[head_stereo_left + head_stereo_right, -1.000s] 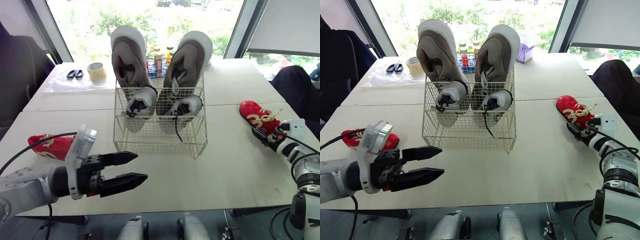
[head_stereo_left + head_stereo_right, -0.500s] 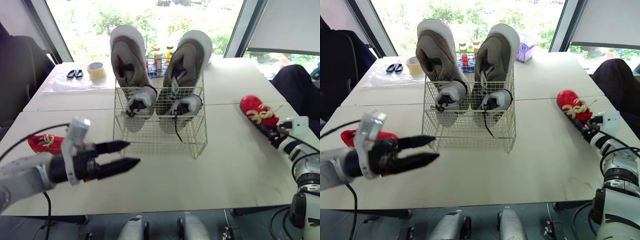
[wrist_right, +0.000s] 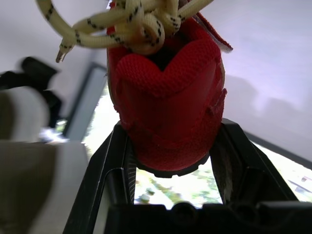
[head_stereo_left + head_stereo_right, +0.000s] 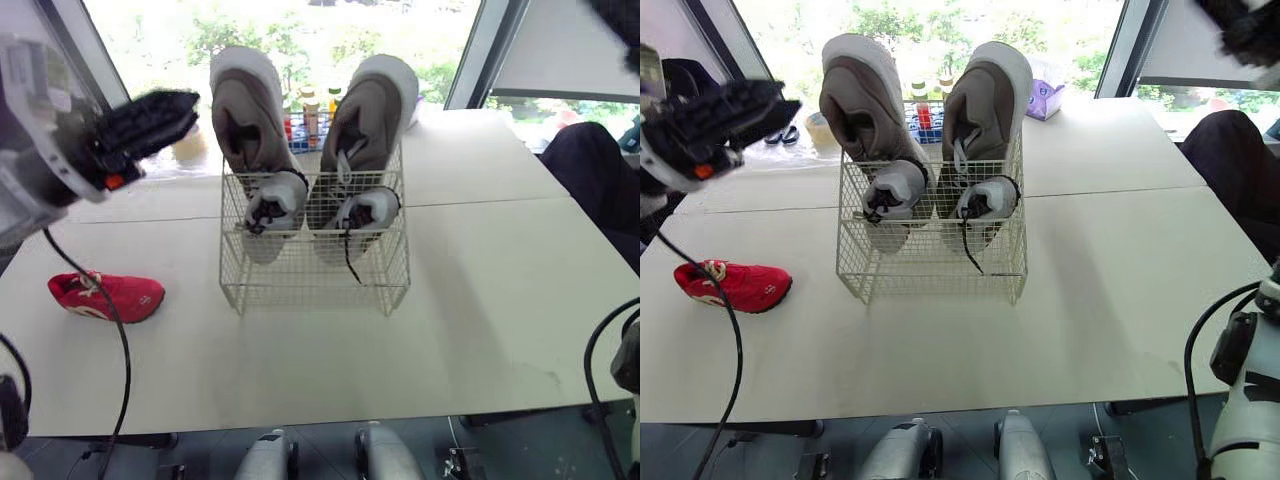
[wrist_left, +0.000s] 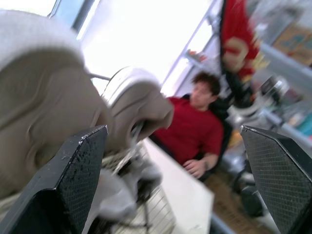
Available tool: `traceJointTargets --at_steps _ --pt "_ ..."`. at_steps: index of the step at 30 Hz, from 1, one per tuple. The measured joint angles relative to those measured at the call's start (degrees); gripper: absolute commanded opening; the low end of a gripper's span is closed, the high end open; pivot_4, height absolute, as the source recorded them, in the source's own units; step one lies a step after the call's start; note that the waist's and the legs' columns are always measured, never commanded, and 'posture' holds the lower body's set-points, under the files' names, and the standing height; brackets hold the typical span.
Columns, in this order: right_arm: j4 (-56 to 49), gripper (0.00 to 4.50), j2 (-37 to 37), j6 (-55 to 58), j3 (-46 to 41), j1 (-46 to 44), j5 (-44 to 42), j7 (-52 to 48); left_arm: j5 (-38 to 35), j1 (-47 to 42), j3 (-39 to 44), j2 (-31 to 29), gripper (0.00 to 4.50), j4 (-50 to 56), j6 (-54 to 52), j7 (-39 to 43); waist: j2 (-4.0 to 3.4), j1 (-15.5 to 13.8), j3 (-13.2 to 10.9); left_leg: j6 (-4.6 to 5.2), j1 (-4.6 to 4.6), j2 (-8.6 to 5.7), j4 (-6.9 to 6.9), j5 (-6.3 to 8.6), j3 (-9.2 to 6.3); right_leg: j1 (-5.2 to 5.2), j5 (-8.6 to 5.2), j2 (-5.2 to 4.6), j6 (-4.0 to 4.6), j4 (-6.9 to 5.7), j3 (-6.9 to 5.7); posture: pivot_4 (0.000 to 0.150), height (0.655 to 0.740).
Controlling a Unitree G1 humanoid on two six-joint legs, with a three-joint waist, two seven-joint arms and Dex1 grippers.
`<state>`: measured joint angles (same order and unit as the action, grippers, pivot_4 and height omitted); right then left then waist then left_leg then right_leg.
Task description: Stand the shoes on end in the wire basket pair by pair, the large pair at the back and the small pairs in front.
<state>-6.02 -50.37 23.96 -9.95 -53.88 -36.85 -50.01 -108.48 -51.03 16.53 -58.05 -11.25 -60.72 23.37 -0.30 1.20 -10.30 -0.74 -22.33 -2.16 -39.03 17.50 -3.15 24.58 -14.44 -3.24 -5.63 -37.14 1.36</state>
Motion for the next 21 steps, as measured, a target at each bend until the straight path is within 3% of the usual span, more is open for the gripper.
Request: traceJointTargets --at_steps 3,21 --pt "-5.7 1.68 3.2 2.0 6.4 1.0 -1.2 -2.7 0.5 -5.9 -1.0 0.3 4.50 -2.7 -5.0 3.2 0.05 -0.4 -0.1 -0.33 -0.18 -0.25 -0.03 -0.19 0.00 0.15 -0.06 -0.29 -0.13 -0.06 -0.01 0.150 0.7400" --pt "-10.4 1.68 3.9 1.0 9.4 -1.0 3.2 -7.0 19.8 -14.0 -4.5 6.6 4.50 -6.0 -17.9 18.2 0.33 -0.2 -0.1 -0.39 -0.24 -0.26 -0.03 -0.22 -0.04 0.23 -0.07 -0.33 -0.13 -0.07 -0.03 0.150 0.7400"
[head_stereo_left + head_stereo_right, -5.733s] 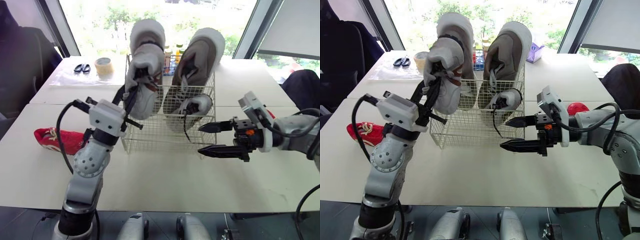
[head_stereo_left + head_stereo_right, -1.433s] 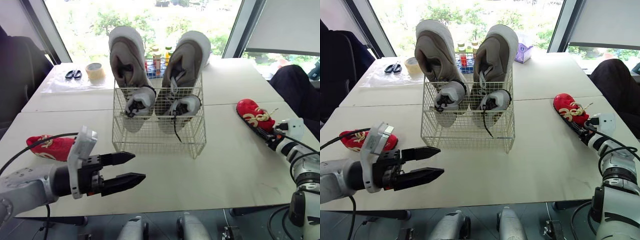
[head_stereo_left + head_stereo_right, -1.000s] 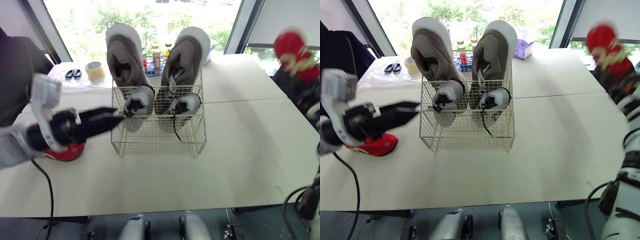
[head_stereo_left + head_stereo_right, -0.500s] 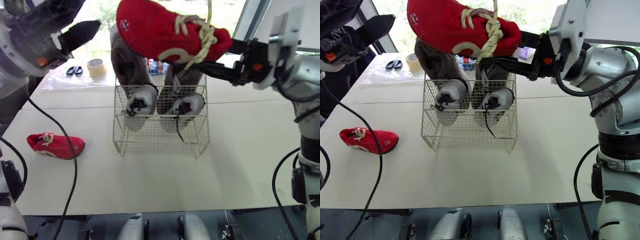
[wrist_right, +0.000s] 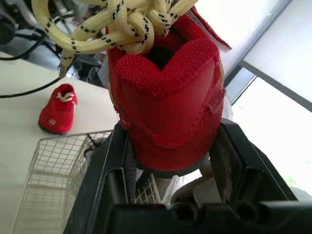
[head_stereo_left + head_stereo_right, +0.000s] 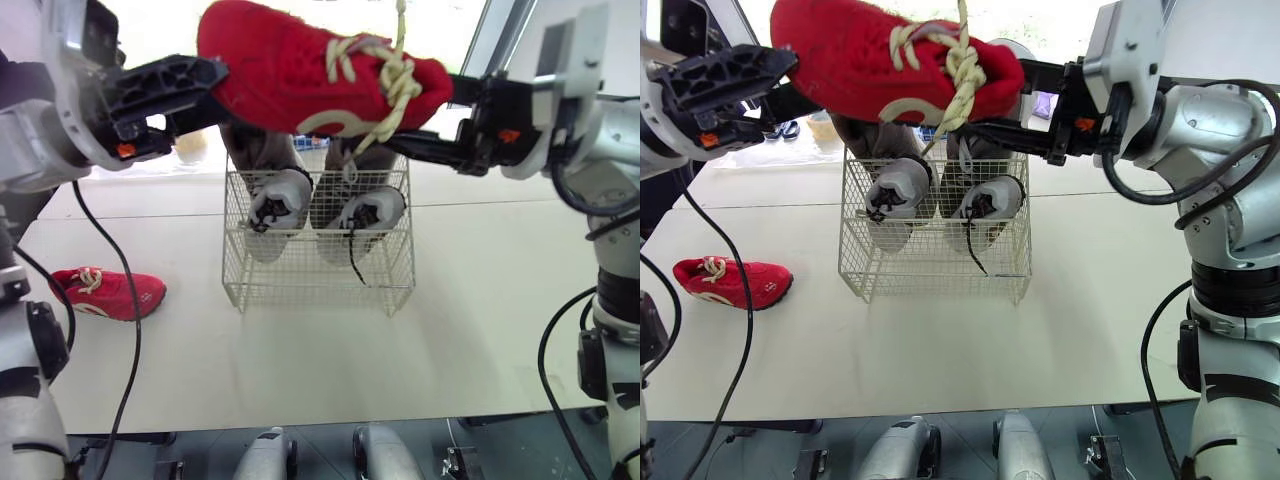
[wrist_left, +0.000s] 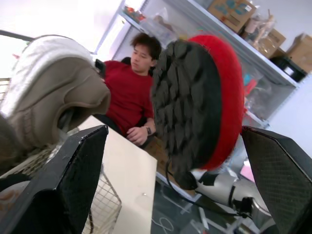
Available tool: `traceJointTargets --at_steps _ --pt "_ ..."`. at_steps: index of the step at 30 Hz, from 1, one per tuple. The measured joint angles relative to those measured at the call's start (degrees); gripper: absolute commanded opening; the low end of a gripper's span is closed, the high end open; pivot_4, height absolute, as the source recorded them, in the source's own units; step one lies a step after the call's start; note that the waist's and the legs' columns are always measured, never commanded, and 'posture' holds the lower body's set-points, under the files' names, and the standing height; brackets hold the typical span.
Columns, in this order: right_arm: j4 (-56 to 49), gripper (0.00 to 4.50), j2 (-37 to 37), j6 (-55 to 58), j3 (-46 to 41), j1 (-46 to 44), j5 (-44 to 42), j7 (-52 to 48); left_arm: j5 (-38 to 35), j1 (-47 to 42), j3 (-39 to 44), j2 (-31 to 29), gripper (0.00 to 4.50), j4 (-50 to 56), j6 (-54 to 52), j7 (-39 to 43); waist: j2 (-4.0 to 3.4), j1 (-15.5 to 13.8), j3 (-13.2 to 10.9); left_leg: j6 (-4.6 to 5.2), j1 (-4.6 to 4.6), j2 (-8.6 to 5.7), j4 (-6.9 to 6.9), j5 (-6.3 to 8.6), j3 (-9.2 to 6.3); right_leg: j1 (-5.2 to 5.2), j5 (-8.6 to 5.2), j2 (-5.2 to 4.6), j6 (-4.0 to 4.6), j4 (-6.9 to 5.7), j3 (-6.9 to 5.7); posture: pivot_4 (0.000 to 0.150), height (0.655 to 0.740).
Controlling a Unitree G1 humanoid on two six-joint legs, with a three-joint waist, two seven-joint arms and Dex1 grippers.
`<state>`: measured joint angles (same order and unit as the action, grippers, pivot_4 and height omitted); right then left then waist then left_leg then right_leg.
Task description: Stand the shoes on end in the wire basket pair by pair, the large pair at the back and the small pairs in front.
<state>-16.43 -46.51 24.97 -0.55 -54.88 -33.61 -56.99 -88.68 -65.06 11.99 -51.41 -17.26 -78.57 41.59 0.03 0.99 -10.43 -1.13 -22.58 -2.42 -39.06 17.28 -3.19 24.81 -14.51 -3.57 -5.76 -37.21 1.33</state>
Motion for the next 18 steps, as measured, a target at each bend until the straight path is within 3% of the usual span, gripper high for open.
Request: traceJointTargets --at_steps 2,5,9,12,18 --pt "-1.1 1.68 -0.7 -1.9 2.1 0.8 2.9 -1.4 1.3 0.0 -0.7 1.1 4.50 1.1 -1.0 1.0 0.00 0.0 0.0 0.00 0.00 0.00 -0.01 0.00 0.00 0.00 0.00 0.02 0.00 -0.01 0.00 0.150 0.7400" --pt "-2.5 1.68 -0.7 -3.8 4.2 2.8 5.4 -3.0 3.3 0.7 -1.8 2.0 3.66 2.8 -3.5 3.4 0.00 0.0 0.0 0.00 -0.01 -0.01 -0.02 0.00 0.01 0.01 0.00 0.02 0.00 -0.02 0.02 0.150 0.7400" --pt "-3.7 1.68 -0.6 -4.1 4.0 2.8 5.3 -3.2 5.9 1.0 -1.7 2.1 1.56 1.6 -4.4 5.7 0.00 0.1 0.0 -0.02 -0.01 0.04 -0.01 -0.01 0.00 0.06 0.00 0.00 0.00 -0.06 0.03 0.150 0.7400" --pt "-3.8 1.68 -0.6 -4.0 3.9 2.8 5.3 -3.2 7.0 1.0 -1.6 2.2 0.48 1.5 -5.0 6.1 0.00 0.0 0.0 -0.02 -0.01 0.03 -0.02 -0.01 0.00 0.05 0.00 -0.03 0.00 -0.05 0.03 0.150 0.7400" --pt "-3.6 1.68 -0.4 -4.0 3.9 2.8 5.3 -3.1 8.1 1.3 -0.8 2.6 0.31 1.8 -5.2 6.8 0.00 -0.1 0.0 -0.02 -0.02 0.03 -0.02 -0.01 0.00 0.05 0.00 -0.04 0.00 -0.04 0.03 0.150 0.7400"
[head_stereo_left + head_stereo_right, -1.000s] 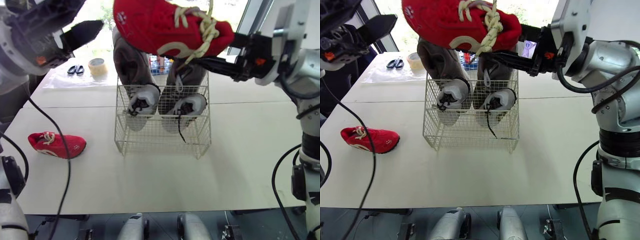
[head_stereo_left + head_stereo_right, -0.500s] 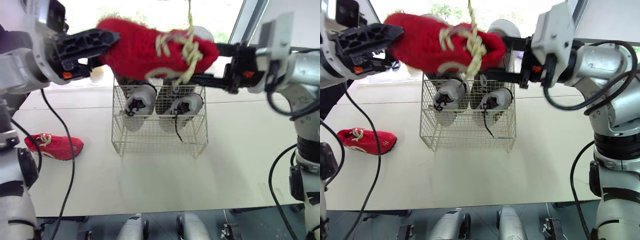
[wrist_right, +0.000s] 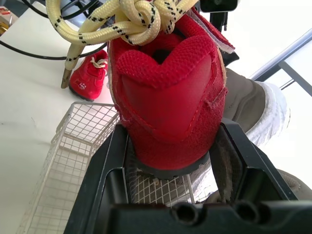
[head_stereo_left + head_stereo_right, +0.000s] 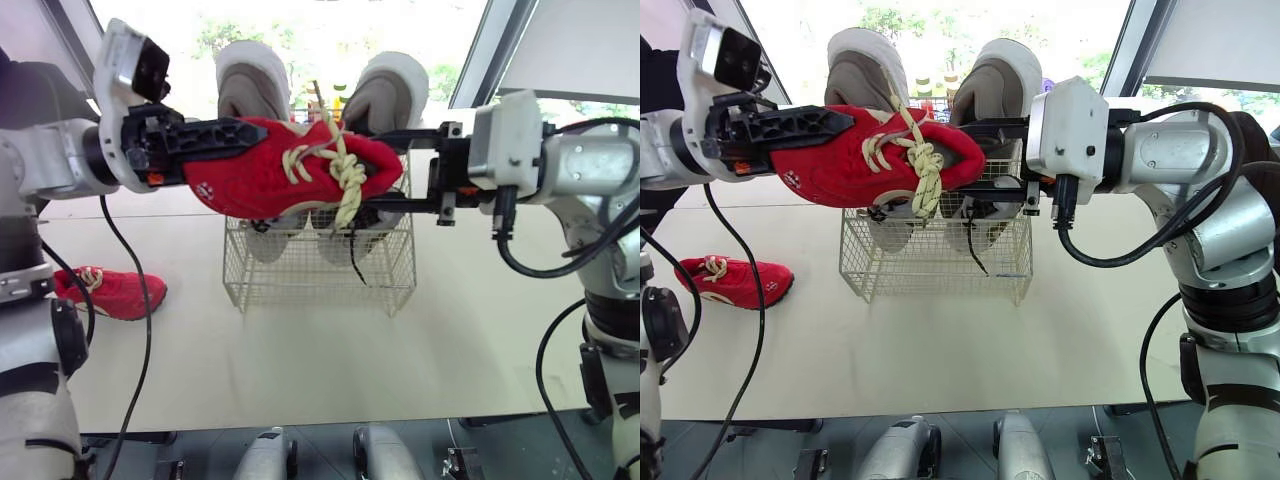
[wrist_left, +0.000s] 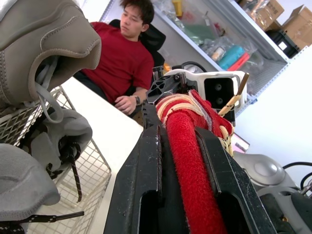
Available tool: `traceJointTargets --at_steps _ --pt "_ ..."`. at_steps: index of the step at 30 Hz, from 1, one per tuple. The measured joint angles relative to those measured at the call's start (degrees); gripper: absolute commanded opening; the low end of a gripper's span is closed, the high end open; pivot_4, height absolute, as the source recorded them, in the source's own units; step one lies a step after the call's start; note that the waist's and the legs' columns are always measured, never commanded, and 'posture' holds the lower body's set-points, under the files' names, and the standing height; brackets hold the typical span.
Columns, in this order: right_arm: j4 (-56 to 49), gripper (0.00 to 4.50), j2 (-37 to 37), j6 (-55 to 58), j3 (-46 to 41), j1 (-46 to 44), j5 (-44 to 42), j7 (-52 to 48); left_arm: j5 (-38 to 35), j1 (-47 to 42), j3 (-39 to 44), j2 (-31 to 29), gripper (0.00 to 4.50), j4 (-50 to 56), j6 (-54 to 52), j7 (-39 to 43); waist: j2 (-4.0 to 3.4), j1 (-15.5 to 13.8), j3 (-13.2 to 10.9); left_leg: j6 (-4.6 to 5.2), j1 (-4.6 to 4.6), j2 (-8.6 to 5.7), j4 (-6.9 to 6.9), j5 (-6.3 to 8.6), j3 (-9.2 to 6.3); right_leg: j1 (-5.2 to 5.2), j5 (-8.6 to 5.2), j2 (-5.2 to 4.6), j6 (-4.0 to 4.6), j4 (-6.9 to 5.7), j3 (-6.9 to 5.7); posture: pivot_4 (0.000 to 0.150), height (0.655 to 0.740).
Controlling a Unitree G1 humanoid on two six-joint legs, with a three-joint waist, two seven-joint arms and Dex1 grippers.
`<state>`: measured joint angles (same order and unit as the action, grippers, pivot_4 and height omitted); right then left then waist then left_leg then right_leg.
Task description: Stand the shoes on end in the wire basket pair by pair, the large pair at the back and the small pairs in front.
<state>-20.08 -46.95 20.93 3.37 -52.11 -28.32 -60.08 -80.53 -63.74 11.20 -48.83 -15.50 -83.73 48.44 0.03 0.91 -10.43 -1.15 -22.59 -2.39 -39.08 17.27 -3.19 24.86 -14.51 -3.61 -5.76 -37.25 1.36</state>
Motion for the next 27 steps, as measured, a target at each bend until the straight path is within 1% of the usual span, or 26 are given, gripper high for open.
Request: traceJointTargets --at_steps 2,3,4,6,9,10,11,13,14,15,16,18,19,21,22,25,27 --pt "0.2 2.69 0.3 -0.2 -0.1 -0.1 0.0 0.1 0.1 0.1 0.7 0.3 0.31 0.1 0.0 -0.2 0.00 0.0 0.0 0.00 0.00 0.00 0.00 0.00 0.00 0.00 0.00 0.00 0.00 0.00 0.00 0.150 0.7400" --pt "0.3 3.03 0.5 -0.3 -0.5 -0.1 0.0 0.2 0.2 0.3 1.2 0.5 0.31 0.1 0.2 -0.3 0.00 0.0 0.0 0.00 0.00 0.00 0.00 0.00 0.00 0.00 0.00 0.00 0.00 0.00 0.00 0.150 0.7400" --pt "0.7 3.62 0.6 0.0 -1.0 -0.1 0.0 0.6 0.2 0.5 2.1 0.6 0.31 0.0 0.6 -0.6 0.00 0.0 0.0 0.00 0.00 0.00 0.00 0.00 0.00 0.00 0.00 0.00 0.00 0.00 0.00 0.150 0.7400" --pt "2.5 4.40 0.8 1.3 -2.7 -0.1 -0.2 2.2 -0.1 0.5 4.2 1.1 0.31 0.1 0.9 -1.5 0.02 -0.1 0.0 0.00 0.00 -0.01 -0.01 0.00 0.00 0.00 0.00 -0.02 0.00 0.00 0.00 0.150 0.7400" --pt "3.6 4.40 0.9 5.4 -6.8 0.1 -2.2 6.1 -1.7 1.8 8.4 2.7 0.31 0.9 2.0 -5.2 0.02 -0.1 0.0 -0.01 -0.01 0.00 0.01 0.00 -0.03 0.01 0.00 -0.05 0.00 0.00 0.06 0.150 0.7400" --pt "3.4 4.40 0.9 7.6 -8.6 0.4 -4.1 7.7 -2.3 2.4 9.5 3.0 0.31 1.0 2.3 -6.7 0.02 -0.1 0.0 -0.01 -0.01 0.00 0.02 0.00 -0.04 0.01 0.00 -0.06 0.00 0.00 0.06 0.150 0.7400" --pt "3.1 4.40 1.4 12.9 -13.0 1.4 -9.9 10.7 -3.6 3.1 11.2 4.1 0.31 1.0 3.2 -9.2 0.02 -0.2 0.0 -0.01 -0.02 0.01 0.02 0.00 -0.07 -0.01 0.01 -0.07 0.01 0.02 0.05 0.150 0.7400" --pt "2.5 4.40 2.1 21.4 -18.9 3.3 -20.6 15.5 -5.8 4.0 13.8 4.9 0.31 1.2 4.8 -12.8 0.03 -0.3 0.0 -0.01 -0.04 0.01 0.01 0.00 -0.09 -0.02 0.01 -0.10 0.02 0.05 0.04 0.150 0.7400" --pt "2.2 4.40 2.6 24.2 -20.8 4.3 -25.0 17.3 -6.6 4.3 14.8 5.3 0.31 1.6 5.6 -14.1 0.03 -0.3 0.0 -0.01 -0.04 0.01 0.00 0.00 -0.12 -0.05 0.01 -0.12 0.02 0.05 0.03 0.150 0.7400" --pt "1.9 4.40 3.6 26.9 -23.0 5.5 -31.2 20.6 -7.6 4.7 15.9 6.2 0.31 2.5 7.0 -16.0 0.03 -0.3 0.0 -0.01 -0.03 0.01 0.01 0.00 -0.12 -0.05 0.01 -0.12 0.02 0.07 0.03 0.150 0.7400" --pt "1.3 4.40 7.5 27.9 -25.9 7.3 -40.3 27.1 -8.8 5.3 17.7 8.9 0.31 4.7 9.8 -18.7 0.07 -0.3 0.0 -0.01 0.02 0.03 0.01 0.00 -0.13 -0.11 0.01 -0.13 0.02 0.07 0.03 0.150 0.7400" --pt "0.3 4.40 13.5 27.3 -26.9 9.4 -51.5 36.7 -10.3 6.3 18.8 13.5 0.31 7.7 14.1 -22.3 0.07 -0.3 0.0 -0.02 0.04 0.03 0.00 0.00 -0.11 -0.13 0.02 -0.13 0.03 0.05 0.04 0.150 0.7400" --pt "-0.7 4.40 17.1 26.1 -26.6 10.0 -54.6 41.1 -10.8 6.7 19.2 16.1 0.31 9.3 16.5 -24.0 0.06 -0.2 0.1 -0.02 0.07 0.03 -0.01 0.00 -0.12 -0.15 0.02 -0.13 0.03 0.02 0.04 0.150 0.7400" --pt "-3.0 4.40 25.9 22.9 -23.4 11.0 -57.3 49.0 -11.8 7.1 18.8 23.4 0.31 12.1 21.8 -27.0 0.06 -0.1 0.1 -0.08 0.05 0.03 -0.03 -0.04 -0.07 -0.09 0.02 -0.10 0.02 -0.03 0.06 0.150 0.7400" --pt "-3.7 4.40 30.2 21.7 -20.0 11.0 -57.2 52.4 -11.8 7.2 17.5 26.4 0.31 13.5 23.7 -28.0 0.06 0.1 0.1 -0.12 0.01 0.02 -0.02 -0.06 -0.02 0.02 0.03 -0.08 0.02 -0.10 0.11 0.150 0.7400" --pt "-4.1 4.40 37.5 17.6 -15.0 8.8 -54.3 58.1 -11.1 7.6 14.8 29.7 0.31 16.4 27.1 -28.9 0.05 0.3 0.1 -0.18 -0.25 0.01 -0.02 -0.10 0.08 0.42 0.03 -0.02 0.02 -0.25 0.13 0.150 0.7400" --pt "-4.3 4.40 39.1 15.6 -13.5 6.7 -51.9 59.5 -11.0 8.0 14.5 30.5 0.31 16.9 29.5 -28.8 0.05 0.3 0.1 -0.19 -0.33 0.02 -0.04 -0.11 0.09 0.50 0.03 0.01 0.02 -0.28 0.10 0.150 0.7400"
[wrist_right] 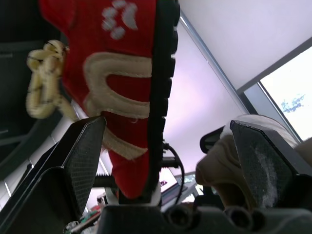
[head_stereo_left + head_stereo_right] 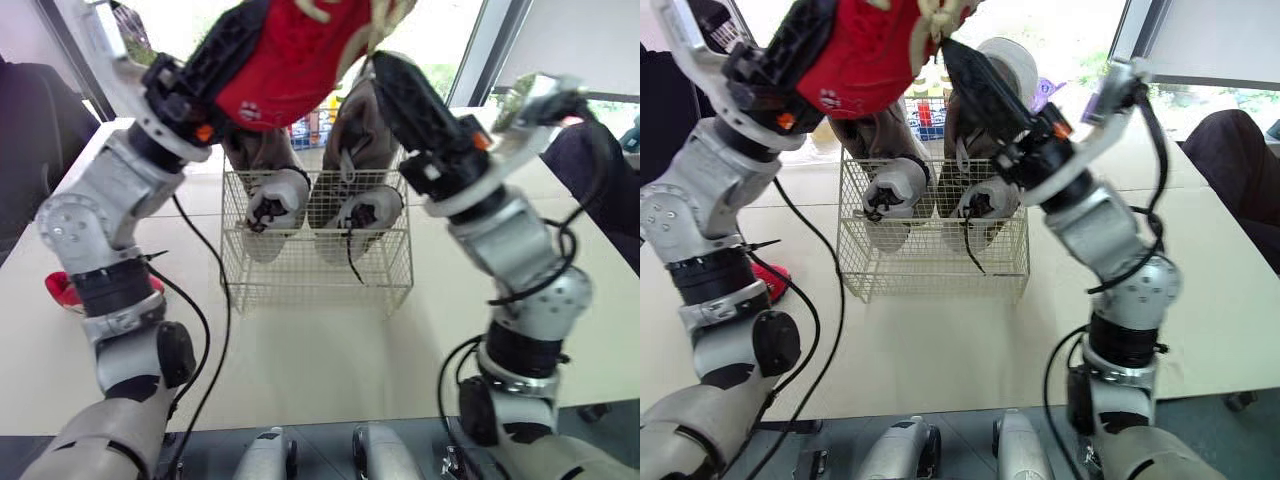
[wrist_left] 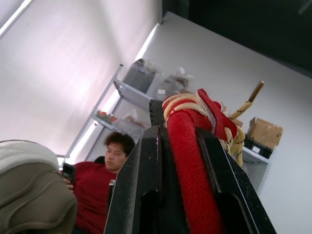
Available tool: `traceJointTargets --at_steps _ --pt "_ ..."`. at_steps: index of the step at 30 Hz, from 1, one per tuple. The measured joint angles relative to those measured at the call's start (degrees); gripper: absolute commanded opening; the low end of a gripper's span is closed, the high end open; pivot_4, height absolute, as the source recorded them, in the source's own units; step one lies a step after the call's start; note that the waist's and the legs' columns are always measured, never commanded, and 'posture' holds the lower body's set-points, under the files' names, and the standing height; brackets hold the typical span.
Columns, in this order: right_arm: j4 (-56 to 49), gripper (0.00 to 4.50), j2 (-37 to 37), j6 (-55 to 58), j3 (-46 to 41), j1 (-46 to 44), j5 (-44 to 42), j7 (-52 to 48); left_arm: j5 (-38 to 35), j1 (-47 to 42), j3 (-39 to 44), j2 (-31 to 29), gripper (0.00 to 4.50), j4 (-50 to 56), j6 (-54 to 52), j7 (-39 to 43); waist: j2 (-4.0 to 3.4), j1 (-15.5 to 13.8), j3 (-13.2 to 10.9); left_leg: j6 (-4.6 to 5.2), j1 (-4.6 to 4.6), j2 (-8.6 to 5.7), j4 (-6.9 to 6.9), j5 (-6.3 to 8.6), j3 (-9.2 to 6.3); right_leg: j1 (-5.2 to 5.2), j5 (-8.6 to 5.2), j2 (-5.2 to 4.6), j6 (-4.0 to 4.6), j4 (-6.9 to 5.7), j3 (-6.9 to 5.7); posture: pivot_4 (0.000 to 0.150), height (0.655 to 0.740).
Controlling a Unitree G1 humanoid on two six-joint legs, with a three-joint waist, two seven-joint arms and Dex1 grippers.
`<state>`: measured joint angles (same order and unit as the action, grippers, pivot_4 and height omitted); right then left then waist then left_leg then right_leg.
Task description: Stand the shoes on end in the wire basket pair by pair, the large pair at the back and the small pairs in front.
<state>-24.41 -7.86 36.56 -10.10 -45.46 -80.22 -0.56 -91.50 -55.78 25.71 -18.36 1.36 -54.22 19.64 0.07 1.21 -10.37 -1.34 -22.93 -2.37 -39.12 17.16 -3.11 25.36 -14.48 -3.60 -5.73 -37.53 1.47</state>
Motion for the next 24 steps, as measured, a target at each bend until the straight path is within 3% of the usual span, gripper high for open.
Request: traceJointTargets --at_steps 13,14,15,21,22,24 --pt "0.5 4.40 2.6 -5.8 2.6 -4.2 7.0 0.0 0.7 3.5 -3.5 0.4 0.31 2.4 2.8 -1.7 -0.01 -0.1 0.0 0.02 -0.03 -0.01 -0.03 0.00 -0.04 -0.03 0.00 0.07 0.00 0.00 -0.04 0.150 0.7400" --pt "0.6 3.90 2.5 -5.8 2.5 -4.2 7.0 -0.1 0.7 3.7 -3.7 0.4 0.31 2.7 3.0 -1.7 -0.01 0.0 0.0 0.02 -0.03 -0.01 -0.03 0.00 -0.04 -0.03 0.00 0.07 0.00 0.00 -0.04 0.150 0.7400" --pt "0.6 3.70 2.4 -5.9 2.5 -4.2 7.0 -0.3 0.6 3.9 -3.8 0.4 0.31 2.9 3.2 -1.6 -0.01 0.0 0.0 0.02 -0.02 0.00 -0.02 0.00 -0.04 -0.03 0.00 0.07 0.00 0.00 -0.04 0.150 0.7400" --pt "1.0 0.90 1.9 -6.1 2.3 -4.1 7.8 -0.9 0.5 4.6 -4.3 -0.4 0.31 3.4 3.9 -0.7 -0.01 -0.1 0.0 0.02 -0.02 0.00 -0.02 0.00 -0.04 -0.03 0.00 0.10 0.00 0.00 -0.04 0.150 0.7400" --pt "1.0 0.64 1.9 -6.1 2.4 -4.1 8.0 -1.1 0.7 4.7 -4.5 -0.7 0.81 3.4 4.0 -0.5 -0.01 -0.1 0.0 0.02 -0.02 0.00 -0.02 0.00 -0.04 -0.03 0.00 0.11 0.00 0.00 -0.04 0.150 0.7400" --pt "1.0 0.60 1.5 -6.0 2.6 -4.1 8.2 -1.6 2.4 5.5 -5.1 -1.7 1.67 4.1 4.6 0.1 -0.01 0.0 0.0 0.02 -0.02 0.00 -0.02 0.00 -0.03 -0.03 0.00 0.11 0.00 0.00 -0.04 0.150 0.7400"
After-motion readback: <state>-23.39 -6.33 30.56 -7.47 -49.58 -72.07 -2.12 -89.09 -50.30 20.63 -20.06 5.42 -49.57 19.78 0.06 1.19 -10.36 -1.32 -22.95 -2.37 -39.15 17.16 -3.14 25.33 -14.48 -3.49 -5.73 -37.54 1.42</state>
